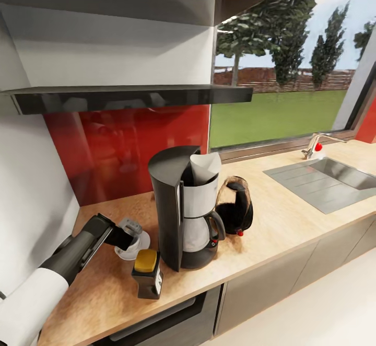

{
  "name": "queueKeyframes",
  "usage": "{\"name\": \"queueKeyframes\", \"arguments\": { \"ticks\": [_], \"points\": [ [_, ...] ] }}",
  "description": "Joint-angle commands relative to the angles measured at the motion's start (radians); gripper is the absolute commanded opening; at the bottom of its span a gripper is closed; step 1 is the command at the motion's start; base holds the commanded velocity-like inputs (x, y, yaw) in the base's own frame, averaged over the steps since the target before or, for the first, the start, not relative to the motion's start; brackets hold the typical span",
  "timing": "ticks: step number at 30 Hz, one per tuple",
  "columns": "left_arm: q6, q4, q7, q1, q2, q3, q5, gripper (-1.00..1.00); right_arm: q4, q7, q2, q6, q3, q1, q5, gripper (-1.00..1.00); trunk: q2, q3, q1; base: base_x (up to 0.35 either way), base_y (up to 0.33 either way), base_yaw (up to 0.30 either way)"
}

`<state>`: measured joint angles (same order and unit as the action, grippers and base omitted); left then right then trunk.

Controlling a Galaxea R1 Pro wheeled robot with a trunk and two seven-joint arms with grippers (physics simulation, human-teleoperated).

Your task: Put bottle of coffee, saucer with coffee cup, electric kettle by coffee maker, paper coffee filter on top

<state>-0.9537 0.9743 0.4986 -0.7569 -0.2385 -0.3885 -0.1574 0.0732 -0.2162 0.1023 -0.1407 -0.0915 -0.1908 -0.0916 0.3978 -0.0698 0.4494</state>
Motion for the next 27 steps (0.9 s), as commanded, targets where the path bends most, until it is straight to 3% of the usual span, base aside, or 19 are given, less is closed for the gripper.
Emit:
{"name": "queueKeyframes", "arguments": {
  "ticks": [1, 12, 13, 27],
  "points": [
    [-0.001, 0.001, 0.007, -0.001, -0.001, -0.001, -0.011, -1.0, -0.001, -0.003, 0.0, -0.003, -0.008, -0.001, -0.01, 1.0, 0.002, -0.002, 0.001, 0.0, 0.0, 0.0],
    [0.001, 0.004, 0.003, -0.002, -0.001, 0.004, -0.011, -1.0, -0.001, -0.003, 0.0, -0.003, -0.008, -0.001, -0.01, 1.0, 0.002, -0.002, 0.001, 0.0, 0.0, 0.0],
    [0.001, 0.004, 0.003, -0.002, -0.001, 0.004, -0.011, 1.0, -0.001, -0.003, 0.0, -0.003, -0.008, -0.001, -0.01, 1.0, 0.002, -0.002, 0.001, 0.0, 0.0, 0.0],
    [0.002, 0.003, 0.003, -0.002, 0.0, 0.006, -0.011, 1.0, -0.001, -0.003, 0.0, -0.003, -0.008, -0.001, -0.01, 1.0, 0.002, -0.002, 0.001, 0.0, 0.0, 0.0]
  ]
}}
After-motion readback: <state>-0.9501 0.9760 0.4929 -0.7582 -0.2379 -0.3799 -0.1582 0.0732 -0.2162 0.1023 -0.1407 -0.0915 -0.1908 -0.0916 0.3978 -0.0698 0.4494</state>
